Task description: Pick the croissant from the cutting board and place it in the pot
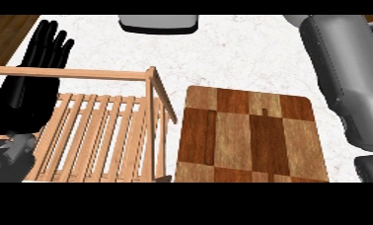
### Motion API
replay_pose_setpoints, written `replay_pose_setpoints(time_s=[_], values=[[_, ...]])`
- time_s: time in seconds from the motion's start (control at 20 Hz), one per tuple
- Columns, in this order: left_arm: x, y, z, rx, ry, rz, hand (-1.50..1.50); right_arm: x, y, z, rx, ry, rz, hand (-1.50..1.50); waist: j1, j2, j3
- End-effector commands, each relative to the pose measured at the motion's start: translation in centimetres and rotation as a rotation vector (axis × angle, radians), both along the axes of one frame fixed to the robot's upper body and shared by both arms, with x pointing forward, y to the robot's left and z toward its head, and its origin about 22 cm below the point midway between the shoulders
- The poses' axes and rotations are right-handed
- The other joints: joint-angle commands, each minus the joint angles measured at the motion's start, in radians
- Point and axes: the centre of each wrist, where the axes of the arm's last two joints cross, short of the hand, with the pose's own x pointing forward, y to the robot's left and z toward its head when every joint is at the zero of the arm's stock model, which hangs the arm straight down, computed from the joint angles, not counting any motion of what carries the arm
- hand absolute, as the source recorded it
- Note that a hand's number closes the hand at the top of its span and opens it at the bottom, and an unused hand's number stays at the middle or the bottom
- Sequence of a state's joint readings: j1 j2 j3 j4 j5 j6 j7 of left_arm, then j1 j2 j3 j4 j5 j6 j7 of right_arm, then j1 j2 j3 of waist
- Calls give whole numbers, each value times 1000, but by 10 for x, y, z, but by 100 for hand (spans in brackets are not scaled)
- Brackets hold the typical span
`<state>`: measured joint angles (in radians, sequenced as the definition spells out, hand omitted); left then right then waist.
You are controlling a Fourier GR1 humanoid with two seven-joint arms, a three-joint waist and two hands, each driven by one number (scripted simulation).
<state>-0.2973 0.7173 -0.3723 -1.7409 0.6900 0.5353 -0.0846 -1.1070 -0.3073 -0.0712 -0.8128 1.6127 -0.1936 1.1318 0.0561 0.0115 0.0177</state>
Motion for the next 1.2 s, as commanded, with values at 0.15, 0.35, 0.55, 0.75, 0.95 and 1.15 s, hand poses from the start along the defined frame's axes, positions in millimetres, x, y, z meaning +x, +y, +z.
replay_pose_setpoints(time_s=[0.15, 0.35, 0.55, 0.75, 0.95, 1.15], values=[[9, 15, -38, 13, 66, 75, 0, 3, -34, -15, 116, -1, -193, 150, -65, 1, -19], [0, 26, -35, 26, 72, 114, 0, -9, -68, -26, 110, -45, -198, 150, -70, -9, -18], [10, 19, -30, 6, 57, 110, 0, -22, -90, -44, 134, -48, -204, 150, -87, -9, -17], [-1, 16, -42, 17, 49, 101, 0, -40, -132, -50, 138, -49, -175, 150, -83, -12, -17], [4, 12, -46, 13, 63, 96, 0, -47, -141, -72, 144, -7, -177, 150, -75, -8, -18], [2, 22, -39, 14, 67, 96, 0, -70, -188, -98, 138, -1, -213, 150, -68, -6, -17]])
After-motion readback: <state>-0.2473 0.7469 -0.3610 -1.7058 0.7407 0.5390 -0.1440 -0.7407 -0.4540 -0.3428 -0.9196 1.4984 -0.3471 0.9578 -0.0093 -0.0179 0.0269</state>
